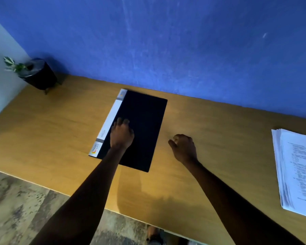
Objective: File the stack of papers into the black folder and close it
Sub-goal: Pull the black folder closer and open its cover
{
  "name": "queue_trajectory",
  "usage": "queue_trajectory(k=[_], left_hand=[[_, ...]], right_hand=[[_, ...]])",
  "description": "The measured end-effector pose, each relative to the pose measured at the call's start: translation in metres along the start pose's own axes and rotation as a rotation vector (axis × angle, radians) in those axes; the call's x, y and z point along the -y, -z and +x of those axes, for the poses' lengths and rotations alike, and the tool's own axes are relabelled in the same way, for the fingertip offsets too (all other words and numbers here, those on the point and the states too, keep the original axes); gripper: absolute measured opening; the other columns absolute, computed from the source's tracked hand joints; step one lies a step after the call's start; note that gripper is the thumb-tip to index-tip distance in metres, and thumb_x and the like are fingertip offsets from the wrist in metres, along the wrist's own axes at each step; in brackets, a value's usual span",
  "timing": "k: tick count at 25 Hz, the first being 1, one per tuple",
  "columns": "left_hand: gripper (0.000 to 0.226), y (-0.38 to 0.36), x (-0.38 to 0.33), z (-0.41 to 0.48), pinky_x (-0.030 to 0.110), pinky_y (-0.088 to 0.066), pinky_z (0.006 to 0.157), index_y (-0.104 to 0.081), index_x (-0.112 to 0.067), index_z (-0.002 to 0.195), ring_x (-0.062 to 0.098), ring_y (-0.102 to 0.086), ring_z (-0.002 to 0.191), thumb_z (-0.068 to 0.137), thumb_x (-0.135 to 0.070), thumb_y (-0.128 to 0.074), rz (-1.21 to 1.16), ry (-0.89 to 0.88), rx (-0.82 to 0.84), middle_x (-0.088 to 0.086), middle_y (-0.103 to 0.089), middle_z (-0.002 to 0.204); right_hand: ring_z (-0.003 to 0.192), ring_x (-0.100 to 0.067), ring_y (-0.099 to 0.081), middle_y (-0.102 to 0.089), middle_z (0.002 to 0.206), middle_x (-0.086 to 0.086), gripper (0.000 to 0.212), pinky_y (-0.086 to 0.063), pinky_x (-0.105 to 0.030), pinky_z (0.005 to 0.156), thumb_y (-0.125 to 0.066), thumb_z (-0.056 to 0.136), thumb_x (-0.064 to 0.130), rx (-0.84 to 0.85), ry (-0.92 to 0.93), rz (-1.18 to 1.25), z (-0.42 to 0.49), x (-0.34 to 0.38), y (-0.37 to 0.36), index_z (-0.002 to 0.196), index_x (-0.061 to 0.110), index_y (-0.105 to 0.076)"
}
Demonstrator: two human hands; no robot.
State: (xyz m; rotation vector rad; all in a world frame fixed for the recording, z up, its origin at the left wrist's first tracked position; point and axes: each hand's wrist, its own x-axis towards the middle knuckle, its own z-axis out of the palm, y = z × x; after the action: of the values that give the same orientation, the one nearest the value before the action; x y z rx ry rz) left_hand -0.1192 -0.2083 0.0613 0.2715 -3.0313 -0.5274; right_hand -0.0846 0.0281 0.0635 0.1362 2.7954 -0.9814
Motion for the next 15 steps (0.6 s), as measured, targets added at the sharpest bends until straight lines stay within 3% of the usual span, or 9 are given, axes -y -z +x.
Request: queue_trajectory(k=[3,7,12,15], left_hand=[[0.037,0.005,0.034,0.017,0.05,-0.041,0.099,-0.055,-0.001,0.124,0.041,-0.05,0.118,0.091,-0.018,-0.052,0.115,0.155,0.042,0.022,-0.054,0.128],[0.045,0.005,0.063,0.024,0.05,-0.041,0.098,-0.049,-0.001,0.132,0.04,-0.049,0.12,0.098,-0.031,-0.045,0.199,0.243,0.065,0.022,-0.05,0.133],[0.051,0.0,0.072,0.029,0.052,-0.042,0.096,-0.047,0.0,0.129,0.042,-0.049,0.12,0.099,-0.04,-0.044,0.055,0.324,0.068,0.024,-0.051,0.131],[0.056,-0.001,0.077,0.035,0.051,-0.043,0.096,-0.05,0.001,0.128,0.043,-0.048,0.121,0.096,-0.045,-0.049,-0.147,0.416,0.032,0.026,-0.053,0.129]], right_hand=[[0.102,-0.03,-0.067,-0.071,0.112,-0.016,0.038,-0.056,-0.036,0.082,-0.063,0.093,0.035,0.049,-0.055,-0.012,0.014,0.029,-0.024,0.11,0.002,-0.068],[0.105,-0.032,-0.065,-0.067,0.117,-0.018,0.042,-0.043,-0.028,0.073,-0.067,0.091,0.035,0.102,-0.169,-0.036,0.025,0.045,-0.048,0.113,0.0,-0.065],[0.109,-0.032,-0.061,-0.059,0.122,-0.018,0.039,-0.053,-0.037,0.082,-0.069,0.09,0.028,0.054,-0.166,-0.117,0.021,0.059,-0.063,0.117,0.001,-0.061],[0.111,-0.033,-0.058,-0.055,0.123,-0.018,0.037,-0.052,-0.039,0.085,-0.069,0.09,0.027,0.052,-0.165,-0.121,0.02,0.063,-0.067,0.115,0.002,-0.06]])
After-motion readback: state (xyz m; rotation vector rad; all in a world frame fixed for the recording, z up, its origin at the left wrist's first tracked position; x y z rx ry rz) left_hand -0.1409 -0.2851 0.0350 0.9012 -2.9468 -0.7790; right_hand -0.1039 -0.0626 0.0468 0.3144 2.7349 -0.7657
